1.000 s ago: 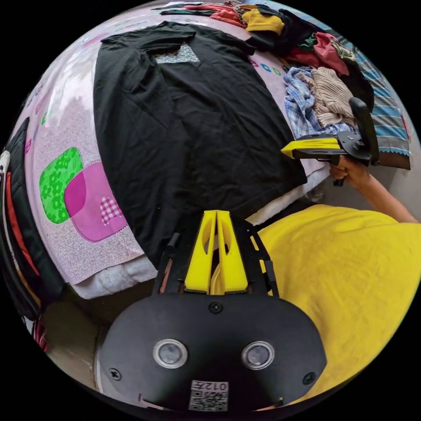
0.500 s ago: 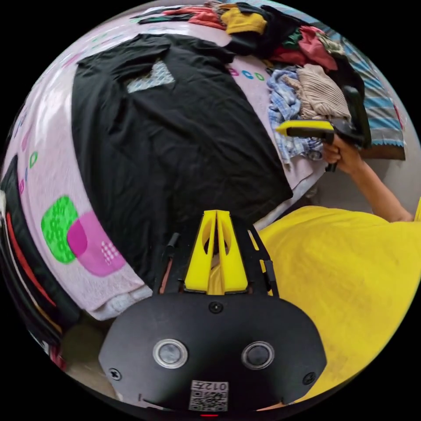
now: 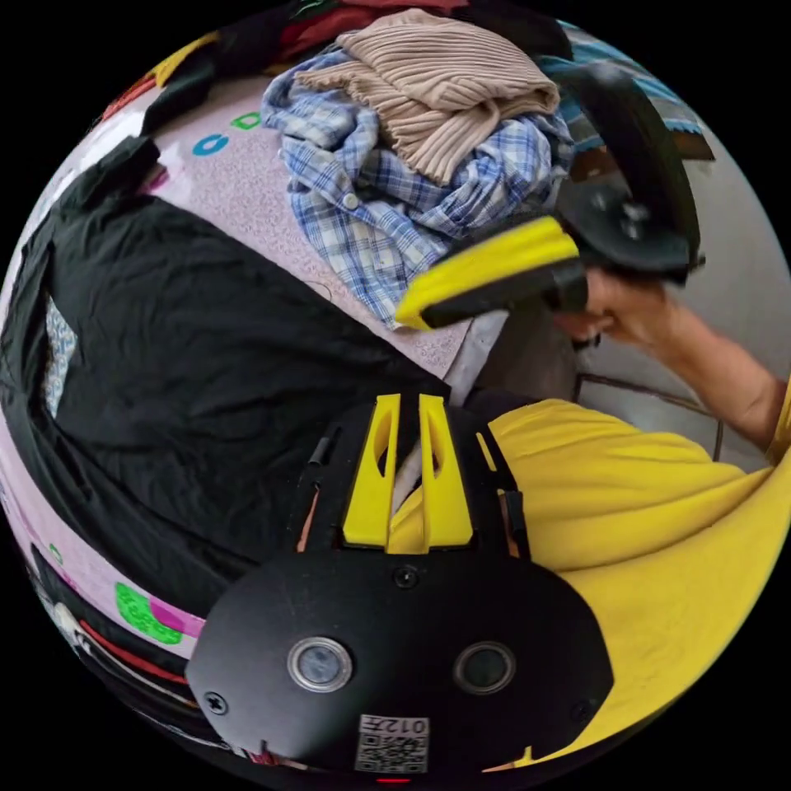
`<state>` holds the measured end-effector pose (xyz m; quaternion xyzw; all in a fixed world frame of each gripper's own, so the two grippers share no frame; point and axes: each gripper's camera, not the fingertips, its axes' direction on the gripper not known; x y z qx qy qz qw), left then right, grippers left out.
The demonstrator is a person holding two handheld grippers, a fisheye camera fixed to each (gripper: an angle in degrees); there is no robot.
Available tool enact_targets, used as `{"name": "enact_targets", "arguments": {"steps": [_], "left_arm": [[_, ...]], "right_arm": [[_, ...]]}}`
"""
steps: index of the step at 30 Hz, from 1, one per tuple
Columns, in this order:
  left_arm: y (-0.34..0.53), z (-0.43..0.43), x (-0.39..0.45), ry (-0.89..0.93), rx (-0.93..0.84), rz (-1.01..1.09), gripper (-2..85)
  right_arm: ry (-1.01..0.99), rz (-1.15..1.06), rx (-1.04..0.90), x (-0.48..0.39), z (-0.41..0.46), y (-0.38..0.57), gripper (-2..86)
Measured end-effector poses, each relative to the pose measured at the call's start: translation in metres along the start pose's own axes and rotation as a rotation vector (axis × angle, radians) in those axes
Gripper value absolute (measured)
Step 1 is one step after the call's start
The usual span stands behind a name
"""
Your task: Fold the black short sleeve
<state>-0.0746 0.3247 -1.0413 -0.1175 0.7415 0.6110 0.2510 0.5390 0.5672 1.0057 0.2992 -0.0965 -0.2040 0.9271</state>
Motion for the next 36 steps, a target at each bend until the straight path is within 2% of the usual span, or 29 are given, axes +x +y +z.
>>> {"name": "enact_targets", "arguments": {"steps": [6,9,15,21,26,29,32,34,36], "left_arm": [[0.001,0.005,-0.027,0.227,0.027,-0.194,4.9],[-0.002,0.006,-0.035,0.268,0.034,-0.254,6.0],[-0.015,-0.002,-0.034,0.371,0.05,-0.291,8.3],[-0.027,-0.005,-0.039,0.322,-0.01,-0.332,5.2],[-0.029,-0.003,-0.051,0.323,-0.05,-0.347,1.6],[-0.027,-0.001,-0.064,0.38,-0.053,-0.354,1.0],[-0.026,0.001,-0.075,0.41,-0.064,-0.336,0.8],[-0.025,0.002,-0.08,0.407,-0.076,-0.318,0.7],[-0.024,0.001,-0.086,0.402,-0.08,-0.286,0.7]], "right_arm": [[-0.135,0.15,-0.03,0.023,0.015,0.053,4.0],[-0.162,0.158,-0.013,0.027,0.014,0.052,2.9],[-0.129,-0.011,0.005,-0.005,-0.017,0.047,1.1],[-0.08,-0.137,0.02,-0.031,-0.041,0.035,1.0],[-0.079,-0.192,-0.088,-0.029,-0.058,0.016,1.3],[-0.034,-0.097,0.01,0.003,-0.098,-0.015,1.9],[-0.076,0.043,0.199,0.045,-0.14,-0.07,3.5],[-0.184,0.185,0.302,0.085,-0.153,-0.125,6.1],[-0.333,0.285,0.324,0.116,-0.15,-0.166,8.1]]}}
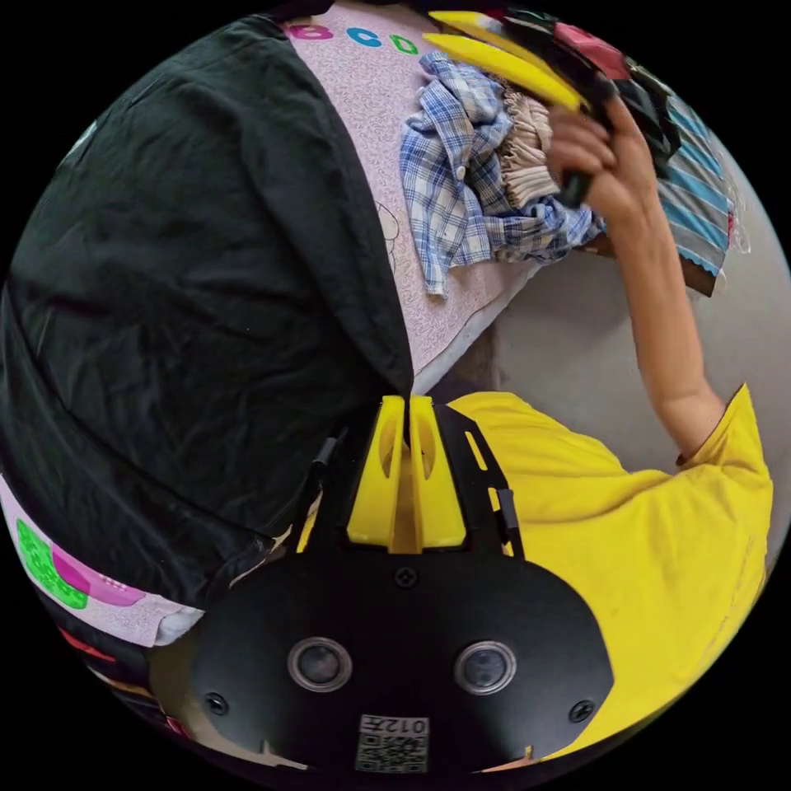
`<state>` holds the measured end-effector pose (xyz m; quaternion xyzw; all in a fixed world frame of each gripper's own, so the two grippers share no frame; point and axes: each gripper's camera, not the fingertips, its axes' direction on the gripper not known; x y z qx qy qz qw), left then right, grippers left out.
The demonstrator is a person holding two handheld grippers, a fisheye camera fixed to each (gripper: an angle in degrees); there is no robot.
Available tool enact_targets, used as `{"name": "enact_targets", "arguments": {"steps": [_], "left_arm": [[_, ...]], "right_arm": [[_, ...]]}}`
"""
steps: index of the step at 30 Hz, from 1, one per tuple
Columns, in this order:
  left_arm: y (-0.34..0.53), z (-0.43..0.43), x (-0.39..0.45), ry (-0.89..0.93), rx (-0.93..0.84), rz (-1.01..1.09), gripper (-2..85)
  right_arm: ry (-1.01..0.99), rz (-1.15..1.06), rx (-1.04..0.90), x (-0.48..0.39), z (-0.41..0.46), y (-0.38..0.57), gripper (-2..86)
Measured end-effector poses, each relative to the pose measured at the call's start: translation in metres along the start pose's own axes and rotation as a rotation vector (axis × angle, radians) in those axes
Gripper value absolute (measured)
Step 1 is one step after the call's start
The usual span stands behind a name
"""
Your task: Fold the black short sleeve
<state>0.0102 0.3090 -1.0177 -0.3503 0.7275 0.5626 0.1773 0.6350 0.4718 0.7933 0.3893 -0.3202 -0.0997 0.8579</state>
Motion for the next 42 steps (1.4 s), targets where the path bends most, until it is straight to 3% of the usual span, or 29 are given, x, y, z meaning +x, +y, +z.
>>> {"name": "enact_targets", "arguments": {"steps": [7,17,20,24,26,28,30,33,42], "left_arm": [[0.002,-0.006,-0.022,0.002,0.001,0.05,0.5],[0.009,0.0,-0.064,0.022,0.001,0.1,0.4],[0.016,-0.004,-0.076,0.048,0.034,0.132,0.4],[0.04,-0.017,-0.101,0.096,0.144,0.151,0.5],[0.058,-0.024,-0.116,0.118,0.223,0.139,0.6],[0.078,-0.023,-0.136,0.151,0.295,0.099,0.7],[0.103,-0.006,-0.173,0.228,0.357,-0.015,0.7],[0.126,0.022,-0.22,0.352,0.422,-0.161,0.8],[0.129,0.045,-0.261,0.391,0.427,-0.106,0.9]], "right_arm": [[-0.247,0.424,0.075,0.044,0.047,-0.081,11.4],[-0.481,0.539,0.319,0.02,0.086,-0.079,2.9],[-0.407,0.464,0.333,-0.02,0.096,-0.091,2.5],[-0.187,0.184,0.288,-0.131,0.132,-0.124,2.1],[-0.066,-0.021,0.195,-0.197,0.169,-0.135,2.0],[0.163,-0.333,-0.022,-0.284,0.246,-0.131,1.9],[0.382,-0.5,-0.208,-0.323,0.319,-0.113,1.9],[0.609,-0.556,-0.256,-0.339,0.393,-0.082,1.9],[0.423,-0.481,-0.117,-0.306,0.383,-0.054,1.8]]}}
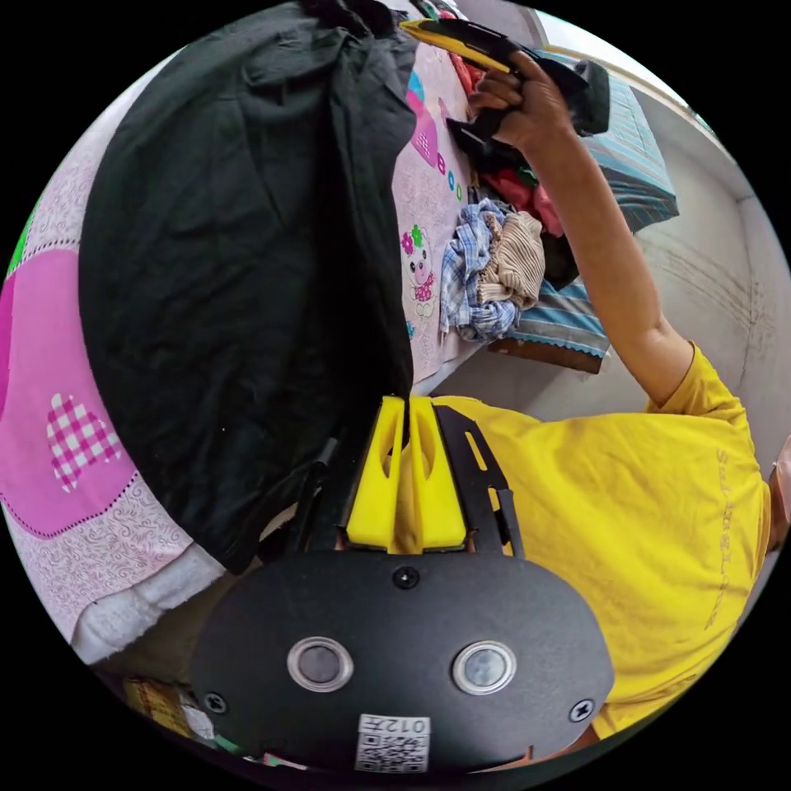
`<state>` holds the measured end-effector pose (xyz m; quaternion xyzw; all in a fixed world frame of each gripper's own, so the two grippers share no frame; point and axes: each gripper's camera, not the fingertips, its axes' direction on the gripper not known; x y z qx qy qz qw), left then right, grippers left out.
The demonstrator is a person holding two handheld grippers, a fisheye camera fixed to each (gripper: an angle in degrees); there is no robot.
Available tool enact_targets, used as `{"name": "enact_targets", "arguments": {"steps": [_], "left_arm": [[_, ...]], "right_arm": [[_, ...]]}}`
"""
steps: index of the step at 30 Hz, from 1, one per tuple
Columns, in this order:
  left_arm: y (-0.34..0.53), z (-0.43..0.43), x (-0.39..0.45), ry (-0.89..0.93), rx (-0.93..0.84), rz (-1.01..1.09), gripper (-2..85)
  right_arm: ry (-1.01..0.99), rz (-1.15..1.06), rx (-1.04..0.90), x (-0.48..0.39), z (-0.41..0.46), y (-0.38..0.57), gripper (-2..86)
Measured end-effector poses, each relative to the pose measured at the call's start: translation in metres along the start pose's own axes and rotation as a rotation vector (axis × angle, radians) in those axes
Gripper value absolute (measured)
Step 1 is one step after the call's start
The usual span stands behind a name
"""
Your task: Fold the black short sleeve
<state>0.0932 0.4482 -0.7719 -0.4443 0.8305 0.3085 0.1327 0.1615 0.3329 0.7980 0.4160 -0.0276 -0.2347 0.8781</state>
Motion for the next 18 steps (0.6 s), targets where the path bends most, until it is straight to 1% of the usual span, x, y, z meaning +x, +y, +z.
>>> {"name": "enact_targets", "arguments": {"steps": [3,5,9,10,11,13,15,18], "left_arm": [[-0.002,-0.002,-0.002,-0.02,-0.006,0.037,0.8],[-0.003,-0.003,-0.003,-0.031,-0.008,0.054,0.8],[-0.002,0.002,-0.021,-0.012,-0.014,0.036,0.8],[-0.002,0.003,-0.024,-0.005,-0.013,0.029,0.8],[0.0,0.004,-0.029,0.005,-0.007,0.019,0.9],[0.002,0.003,-0.036,0.01,0.003,0.016,0.9],[0.003,0.0,-0.041,-0.006,0.008,0.02,1.0],[0.002,-0.005,-0.043,-0.046,-0.003,0.034,1.0]], "right_arm": [[-0.007,0.031,0.011,0.013,0.001,-0.012,2.1],[0.013,-0.029,0.024,0.003,0.006,-0.026,2.6],[0.144,-0.326,-0.02,-0.058,0.041,-0.06,4.2],[0.18,-0.404,-0.044,-0.075,0.055,-0.068,5.0],[0.192,-0.435,-0.064,-0.082,0.062,-0.072,5.4],[0.242,-0.498,-0.174,-0.099,0.095,-0.085,6.5],[0.262,-0.516,-0.22,-0.104,0.116,-0.09,6.1],[0.286,-0.503,-0.289,-0.101,0.142,-0.096,2.3]]}}
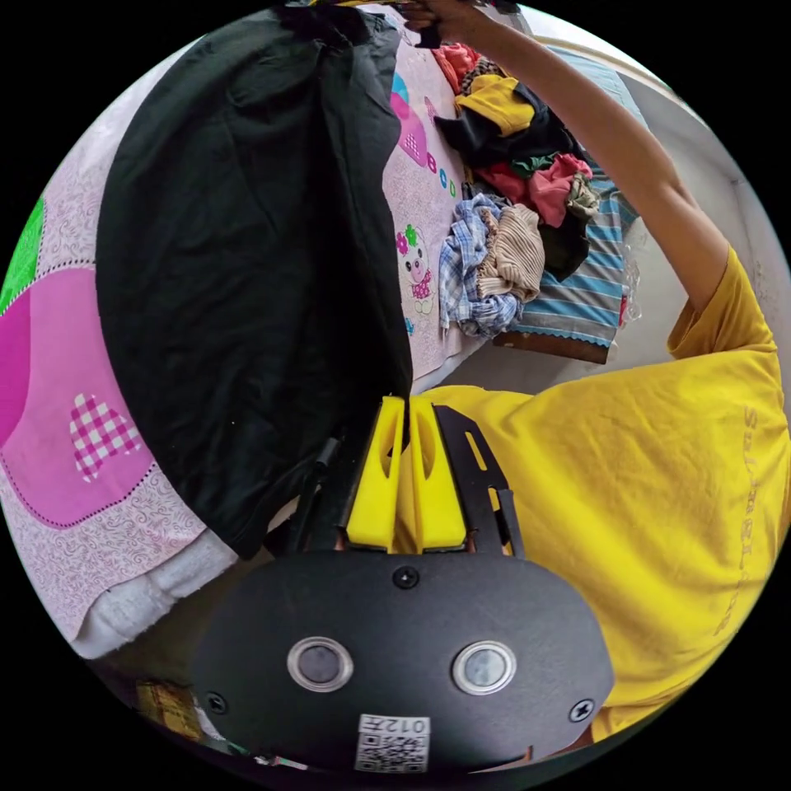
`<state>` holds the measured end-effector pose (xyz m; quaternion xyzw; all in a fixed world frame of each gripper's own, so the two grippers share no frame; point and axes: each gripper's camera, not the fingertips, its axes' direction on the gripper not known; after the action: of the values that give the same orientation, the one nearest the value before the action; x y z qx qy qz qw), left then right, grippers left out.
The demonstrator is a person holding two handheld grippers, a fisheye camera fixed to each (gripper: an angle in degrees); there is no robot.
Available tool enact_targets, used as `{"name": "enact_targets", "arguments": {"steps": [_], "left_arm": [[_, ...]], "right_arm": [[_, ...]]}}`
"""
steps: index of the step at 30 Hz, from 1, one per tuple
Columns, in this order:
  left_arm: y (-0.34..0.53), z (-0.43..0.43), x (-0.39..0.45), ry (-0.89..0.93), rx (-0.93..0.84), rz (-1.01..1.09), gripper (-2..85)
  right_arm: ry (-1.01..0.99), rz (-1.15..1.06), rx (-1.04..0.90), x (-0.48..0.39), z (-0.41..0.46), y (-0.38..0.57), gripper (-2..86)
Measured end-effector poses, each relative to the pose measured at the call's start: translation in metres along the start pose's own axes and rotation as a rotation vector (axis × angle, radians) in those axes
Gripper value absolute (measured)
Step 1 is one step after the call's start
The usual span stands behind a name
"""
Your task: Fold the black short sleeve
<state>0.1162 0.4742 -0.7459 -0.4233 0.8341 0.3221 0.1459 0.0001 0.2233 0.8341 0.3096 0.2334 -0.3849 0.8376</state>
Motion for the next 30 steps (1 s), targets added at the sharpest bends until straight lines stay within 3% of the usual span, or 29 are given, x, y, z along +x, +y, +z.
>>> {"name": "enact_targets", "arguments": {"steps": [7,10,14,19,24,30], "left_arm": [[-0.002,-0.01,-0.002,-0.069,-0.017,0.05,0.7],[0.001,-0.001,-0.03,-0.092,-0.035,-0.042,0.6],[0.008,0.007,-0.064,-0.014,-0.022,-0.138,0.6],[0.015,0.002,-0.07,0.027,0.017,-0.141,1.2],[0.031,-0.007,-0.07,0.107,0.071,-0.181,3.3],[0.062,-0.022,-0.064,0.105,0.119,-0.213,4.7]], "right_arm": [[-0.067,0.201,0.116,0.034,-0.002,0.005,0.3],[-0.095,0.232,0.052,0.043,0.02,0.006,0.3],[-0.146,0.325,0.14,0.059,0.006,0.021,0.5],[-0.317,0.371,0.349,0.076,-0.037,0.095,0.7],[-0.397,0.404,0.393,0.072,-0.045,0.202,0.8],[-0.562,0.323,0.209,0.029,-0.005,0.312,1.1]]}}
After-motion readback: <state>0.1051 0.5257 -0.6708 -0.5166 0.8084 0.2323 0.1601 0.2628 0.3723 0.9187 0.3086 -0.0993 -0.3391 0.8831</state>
